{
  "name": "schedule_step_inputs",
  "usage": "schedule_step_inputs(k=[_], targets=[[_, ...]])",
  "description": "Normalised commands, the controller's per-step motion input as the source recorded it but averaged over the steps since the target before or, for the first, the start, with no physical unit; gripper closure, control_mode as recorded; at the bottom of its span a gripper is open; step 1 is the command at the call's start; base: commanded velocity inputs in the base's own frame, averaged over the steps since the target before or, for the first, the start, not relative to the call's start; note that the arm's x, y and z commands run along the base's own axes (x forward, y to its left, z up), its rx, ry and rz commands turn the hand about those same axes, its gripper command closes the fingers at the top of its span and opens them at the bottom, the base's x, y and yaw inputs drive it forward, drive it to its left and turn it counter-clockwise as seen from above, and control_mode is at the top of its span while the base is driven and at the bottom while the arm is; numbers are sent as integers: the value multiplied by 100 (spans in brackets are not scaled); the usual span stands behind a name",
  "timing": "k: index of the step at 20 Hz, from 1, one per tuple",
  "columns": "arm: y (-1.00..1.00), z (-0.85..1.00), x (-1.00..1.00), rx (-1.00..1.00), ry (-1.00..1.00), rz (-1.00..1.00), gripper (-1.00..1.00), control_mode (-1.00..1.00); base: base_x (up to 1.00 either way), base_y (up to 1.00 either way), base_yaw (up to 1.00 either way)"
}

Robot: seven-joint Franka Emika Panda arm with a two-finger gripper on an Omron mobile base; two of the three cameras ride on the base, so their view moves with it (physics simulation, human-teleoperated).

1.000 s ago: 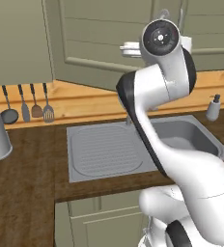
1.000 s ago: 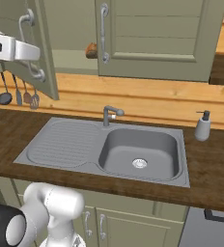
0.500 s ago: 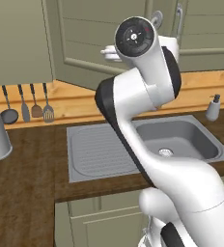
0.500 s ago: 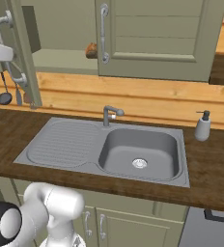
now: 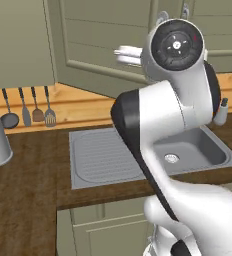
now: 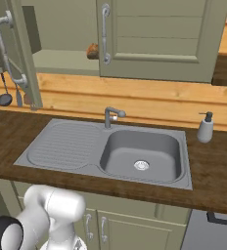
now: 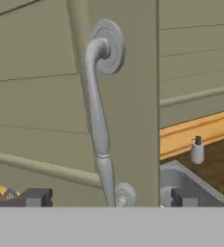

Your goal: Open the cabinet, pick up the bread from the cabinet and place it in the basket. Then move the basket to the dining counter.

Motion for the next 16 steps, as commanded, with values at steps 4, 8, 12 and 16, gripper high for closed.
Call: schedule_step_inputs(k=[4, 8, 12, 16], targets=[[-98, -3, -16, 74, -2, 32, -100, -100, 0, 0, 0], [-80, -14, 42, 100, 8, 5, -100, -100, 0, 0, 0], [-40, -29, 92, 89, 7, 4, -100, -100, 0, 0, 0], [10, -32, 100, 47, 42, 24, -100, -100, 0, 0, 0]])
